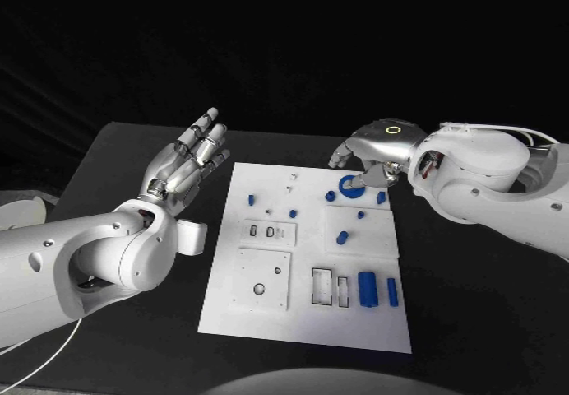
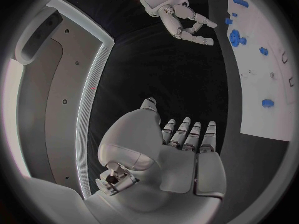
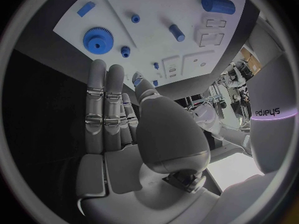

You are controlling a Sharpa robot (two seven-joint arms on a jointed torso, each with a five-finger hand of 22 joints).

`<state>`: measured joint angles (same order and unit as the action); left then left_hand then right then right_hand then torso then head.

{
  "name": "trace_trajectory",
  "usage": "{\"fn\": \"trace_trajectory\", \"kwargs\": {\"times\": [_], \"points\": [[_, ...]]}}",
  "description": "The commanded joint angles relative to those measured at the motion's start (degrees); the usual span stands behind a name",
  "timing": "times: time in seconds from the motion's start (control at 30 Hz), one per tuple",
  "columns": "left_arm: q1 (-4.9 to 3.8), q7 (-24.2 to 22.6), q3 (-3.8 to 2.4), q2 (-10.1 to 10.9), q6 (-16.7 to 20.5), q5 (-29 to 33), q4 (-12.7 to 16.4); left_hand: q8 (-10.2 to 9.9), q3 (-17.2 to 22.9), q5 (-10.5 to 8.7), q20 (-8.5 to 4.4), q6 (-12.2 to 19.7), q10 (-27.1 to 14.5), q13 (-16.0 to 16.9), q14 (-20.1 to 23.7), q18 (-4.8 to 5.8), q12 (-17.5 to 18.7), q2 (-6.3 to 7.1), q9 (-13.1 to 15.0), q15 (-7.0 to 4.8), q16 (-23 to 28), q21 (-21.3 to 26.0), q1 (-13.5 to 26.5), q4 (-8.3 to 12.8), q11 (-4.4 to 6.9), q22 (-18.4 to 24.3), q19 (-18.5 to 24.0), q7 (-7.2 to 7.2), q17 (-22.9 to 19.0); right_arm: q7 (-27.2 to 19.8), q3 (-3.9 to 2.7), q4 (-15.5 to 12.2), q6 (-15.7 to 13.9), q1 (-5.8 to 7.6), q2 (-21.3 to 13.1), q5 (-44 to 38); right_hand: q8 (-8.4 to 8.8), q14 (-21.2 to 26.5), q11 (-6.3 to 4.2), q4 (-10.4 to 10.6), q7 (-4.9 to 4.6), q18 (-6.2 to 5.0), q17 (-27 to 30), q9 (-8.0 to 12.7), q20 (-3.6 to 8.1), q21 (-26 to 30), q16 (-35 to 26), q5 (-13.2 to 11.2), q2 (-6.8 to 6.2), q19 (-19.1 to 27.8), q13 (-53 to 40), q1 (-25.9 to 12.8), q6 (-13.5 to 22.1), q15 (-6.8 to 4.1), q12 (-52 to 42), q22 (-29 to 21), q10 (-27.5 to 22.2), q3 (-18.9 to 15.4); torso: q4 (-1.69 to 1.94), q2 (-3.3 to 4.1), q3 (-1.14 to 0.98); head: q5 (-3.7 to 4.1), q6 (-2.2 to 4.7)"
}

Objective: Assemble the parts on the task board

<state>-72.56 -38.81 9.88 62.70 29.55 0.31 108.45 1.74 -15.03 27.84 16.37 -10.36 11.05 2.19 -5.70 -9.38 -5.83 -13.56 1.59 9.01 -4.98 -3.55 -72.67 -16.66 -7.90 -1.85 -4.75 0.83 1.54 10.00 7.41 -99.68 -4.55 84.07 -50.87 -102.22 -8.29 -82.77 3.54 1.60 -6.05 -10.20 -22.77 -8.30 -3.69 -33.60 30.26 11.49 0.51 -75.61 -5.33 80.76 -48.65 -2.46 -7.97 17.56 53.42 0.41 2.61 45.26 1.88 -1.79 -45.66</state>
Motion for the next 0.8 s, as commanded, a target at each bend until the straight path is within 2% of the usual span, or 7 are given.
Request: {"fn": "trace_trajectory", "kwargs": {"times": [0.03,0.13,0.2,0.33,0.5,0.67,0.8], "points": [[-0.14,-2.85,-0.06,0.11,-0.84,-0.96,0.38,0.36,0.41,0.28,-0.11,-0.34,0.02,0.04,0.10,-0.97,-0.33,0.00,0.08,-0.19,-0.09,0.06,-0.71,-0.06,-0.06,0.08,-0.10,-0.20,-0.02,1.85,-0.02,-0.04,2.16,-0.54,-0.11,-3.11,0.40,-0.14,0.56,0.28,-0.54,-0.08,-0.37,0.13,-0.17,-0.41,0.33,-0.26,-0.70,0.08,0.09,0.15,-0.55,0.38,0.34,0.33,0.68,0.35,0.10,0.32,-0.04,0.17,0.08],[-0.16,-2.75,-0.06,0.10,-1.22,-0.64,0.39,0.33,0.50,0.44,-0.13,-0.27,-0.12,0.02,0.13,-0.96,-0.39,-0.15,0.06,-0.16,-0.11,0.13,-0.85,-0.06,-0.07,0.12,-0.02,-0.22,-0.02,1.64,-0.02,0.66,1.97,-1.18,0.21,-3.19,0.63,-0.32,0.71,0.30,-0.69,-0.09,-0.73,0.30,-0.25,-0.72,0.51,0.26,-0.84,0.02,0.17,0.35,-0.76,0.43,0.38,0.70,1.38,0.77,0.01,0.10,-0.04,0.27,-0.10],[-0.16,-2.66,-0.06,0.08,-1.45,-0.39,0.42,0.31,0.56,0.58,-0.13,-0.25,-0.17,0.01,0.14,-0.95,-0.45,-0.22,0.05,-0.13,-0.13,0.16,-0.94,-0.06,-0.08,0.14,0.01,-0.24,-0.01,1.53,-0.02,1.37,1.94,-1.72,0.57,-3.21,0.95,-0.43,0.91,0.21,-0.64,-0.11,-1.03,0.54,-0.28,-0.99,0.65,1.01,-0.97,0.01,0.33,0.61,-0.71,0.48,0.60,1.02,1.64,1.17,0.04,0.04,0.04,0.37,-0.17],[-0.17,-2.48,-0.06,-0.01,-2.01,0.39,0.41,0.26,0.74,1.23,-0.13,-0.14,-0.38,-0.01,0.20,-0.96,-0.63,-0.34,0.03,-0.05,-0.17,0.20,-1.36,-0.04,-0.17,0.19,0.06,-0.31,-0.01,1.29,-0.02,2.92,1.95,-2.79,1.37,-3.18,1.24,-0.36,1.05,0.00,-0.50,-0.11,-1.41,0.82,-0.34,-1.31,0.73,1.94,-1.06,0.19,0.66,1.08,-0.92,0.54,1.09,1.48,1.73,1.87,0.14,-0.16,0.06,0.44,-0.22],[-0.17,-2.45,-0.07,-0.07,-2.25,0.82,0.36,0.19,1.06,2.60,-0.23,-0.02,-0.51,0.01,0.18,-1.02,-1.10,-0.24,0.01,0.09,-0.35,0.20,-2.29,0.01,-0.43,0.23,0.02,-0.43,0.01,0.36,-0.02,4.89,0.77,-4.17,2.31,-2.98,1.45,-0.27,0.98,-0.16,-0.60,-0.14,-1.77,1.05,-0.33,-1.60,0.84,2.59,-1.07,0.44,0.87,1.43,-1.23,0.52,1.30,1.90,2.17,2.58,0.20,-0.35,0.15,0.61,0.42],[-0.17,-2.30,-0.07,-0.14,-2.30,1.20,0.30,0.18,1.19,3.11,-0.32,-0.04,-0.57,0.02,0.30,-1.03,-1.31,-0.18,0.02,0.03,-0.33,0.26,-2.69,0.02,-0.56,0.28,0.09,-0.53,-0.01,-0.95,-0.02,7.09,-0.62,-5.21,3.70,-2.83,1.90,-0.32,1.15,-0.20,-0.57,-0.11,-2.40,1.48,-0.35,-2.16,1.24,3.30,-1.24,0.72,1.08,1.57,-1.30,0.53,1.39,2.61,3.17,3.48,0.32,-0.41,0.04,0.60,0.54],[-0.18,-2.16,-0.08,-0.20,-2.37,1.51,0.27,0.18,1.36,3.55,-0.36,-0.07,-0.60,0.03,0.29,-1.03,-1.53,-0.16,0.02,0.04,-0.42,0.24,-3.07,0.05,-0.68,0.28,0.05,-0.66,0.00,-2.05,-0.02,8.67,-1.90,-5.83,4.75,-2.79,2.14,-0.32,1.24,-0.13,-0.63,-0.09,-3.11,1.83,-0.37,-2.86,1.79,4.58,-1.38,1.04,1.35,1.57,-1.79,0.55,1.75,3.45,3.79,4.63,0.52,-0.61,0.12,0.72,0.70]]}}
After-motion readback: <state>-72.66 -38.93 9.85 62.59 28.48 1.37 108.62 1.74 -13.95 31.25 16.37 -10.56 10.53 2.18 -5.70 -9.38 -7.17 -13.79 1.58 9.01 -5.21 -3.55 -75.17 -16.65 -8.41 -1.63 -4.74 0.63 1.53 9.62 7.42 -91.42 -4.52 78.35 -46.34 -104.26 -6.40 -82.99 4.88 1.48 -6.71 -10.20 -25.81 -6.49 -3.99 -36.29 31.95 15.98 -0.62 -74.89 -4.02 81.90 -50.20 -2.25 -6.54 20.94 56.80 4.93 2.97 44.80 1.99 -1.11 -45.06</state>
